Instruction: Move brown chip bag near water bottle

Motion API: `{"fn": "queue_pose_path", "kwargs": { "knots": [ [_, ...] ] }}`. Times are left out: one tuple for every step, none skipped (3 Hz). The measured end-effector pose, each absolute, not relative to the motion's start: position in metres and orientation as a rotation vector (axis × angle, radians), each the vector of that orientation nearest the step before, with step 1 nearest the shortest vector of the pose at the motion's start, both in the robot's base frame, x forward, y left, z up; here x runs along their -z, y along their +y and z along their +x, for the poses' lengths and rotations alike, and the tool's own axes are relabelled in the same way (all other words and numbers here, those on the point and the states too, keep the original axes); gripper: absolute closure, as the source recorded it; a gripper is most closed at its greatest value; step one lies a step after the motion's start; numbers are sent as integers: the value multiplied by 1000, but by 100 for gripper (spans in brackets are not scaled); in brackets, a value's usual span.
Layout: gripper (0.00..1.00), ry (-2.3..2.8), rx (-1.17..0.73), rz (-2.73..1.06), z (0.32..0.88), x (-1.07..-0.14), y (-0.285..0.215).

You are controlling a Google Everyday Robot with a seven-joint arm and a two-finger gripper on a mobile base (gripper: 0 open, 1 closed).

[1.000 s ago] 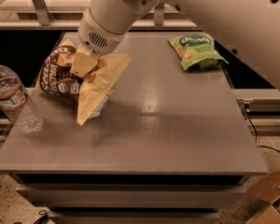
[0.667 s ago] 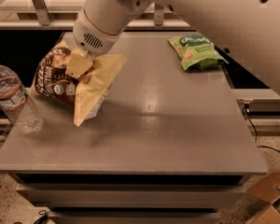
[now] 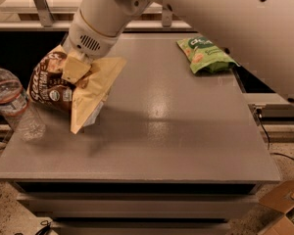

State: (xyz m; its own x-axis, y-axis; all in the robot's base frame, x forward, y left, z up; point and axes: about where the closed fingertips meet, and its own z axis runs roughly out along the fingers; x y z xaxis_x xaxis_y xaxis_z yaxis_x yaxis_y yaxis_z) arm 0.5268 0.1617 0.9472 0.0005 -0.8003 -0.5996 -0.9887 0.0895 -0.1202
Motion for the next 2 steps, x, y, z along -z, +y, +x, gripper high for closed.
{"fn": "queue_pose_path", "kwargs": {
  "knots": [
    [61,1855,-479,-1755,527,-945,166],
    [37,1865,-492,-1758,528,-943,170]
  ]
}}
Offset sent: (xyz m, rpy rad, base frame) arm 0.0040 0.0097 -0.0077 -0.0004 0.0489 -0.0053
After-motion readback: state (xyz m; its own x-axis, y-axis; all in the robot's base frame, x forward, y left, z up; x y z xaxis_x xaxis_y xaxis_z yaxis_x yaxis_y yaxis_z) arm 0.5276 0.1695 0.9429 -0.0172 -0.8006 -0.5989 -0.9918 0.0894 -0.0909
